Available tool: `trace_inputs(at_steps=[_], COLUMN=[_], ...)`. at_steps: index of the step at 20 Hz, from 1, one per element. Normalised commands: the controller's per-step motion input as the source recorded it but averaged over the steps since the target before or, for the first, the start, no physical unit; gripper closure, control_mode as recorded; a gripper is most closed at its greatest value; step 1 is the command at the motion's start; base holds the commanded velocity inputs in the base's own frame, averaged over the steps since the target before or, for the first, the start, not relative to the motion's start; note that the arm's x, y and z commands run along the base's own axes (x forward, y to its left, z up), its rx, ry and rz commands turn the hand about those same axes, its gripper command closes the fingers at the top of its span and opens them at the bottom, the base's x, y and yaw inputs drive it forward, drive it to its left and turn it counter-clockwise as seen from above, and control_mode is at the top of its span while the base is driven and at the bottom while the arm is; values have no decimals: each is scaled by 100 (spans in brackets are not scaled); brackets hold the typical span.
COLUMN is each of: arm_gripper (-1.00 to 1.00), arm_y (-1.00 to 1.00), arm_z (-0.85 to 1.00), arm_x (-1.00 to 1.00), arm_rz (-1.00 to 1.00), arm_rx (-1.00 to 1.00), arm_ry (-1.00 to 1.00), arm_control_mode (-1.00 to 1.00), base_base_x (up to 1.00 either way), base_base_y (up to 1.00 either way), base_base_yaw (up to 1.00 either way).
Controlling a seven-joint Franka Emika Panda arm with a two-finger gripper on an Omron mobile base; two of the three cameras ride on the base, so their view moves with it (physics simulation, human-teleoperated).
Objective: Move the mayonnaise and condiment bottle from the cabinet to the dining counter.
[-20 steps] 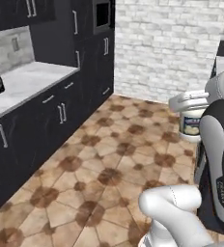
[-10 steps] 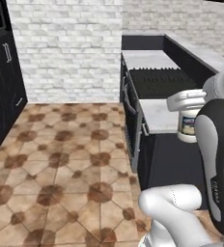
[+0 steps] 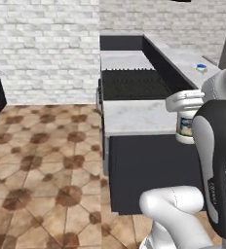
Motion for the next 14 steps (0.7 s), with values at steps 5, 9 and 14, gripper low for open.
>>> trace_inputs(at_steps=[5, 9, 14], arm_gripper=[100, 100, 100], arm_y=[0, 0, 0], arm_z=[0, 0, 0], arm_x=[0, 0, 0], arm_rz=[0, 0, 0], arm_rx=[0, 0, 0], arm_ry=[0, 0, 0], arm_control_mode=[100, 100, 100], base_base_x=[2, 5, 14], base_base_y=[-100, -100, -100], base_base_yaw=[0, 0, 0])
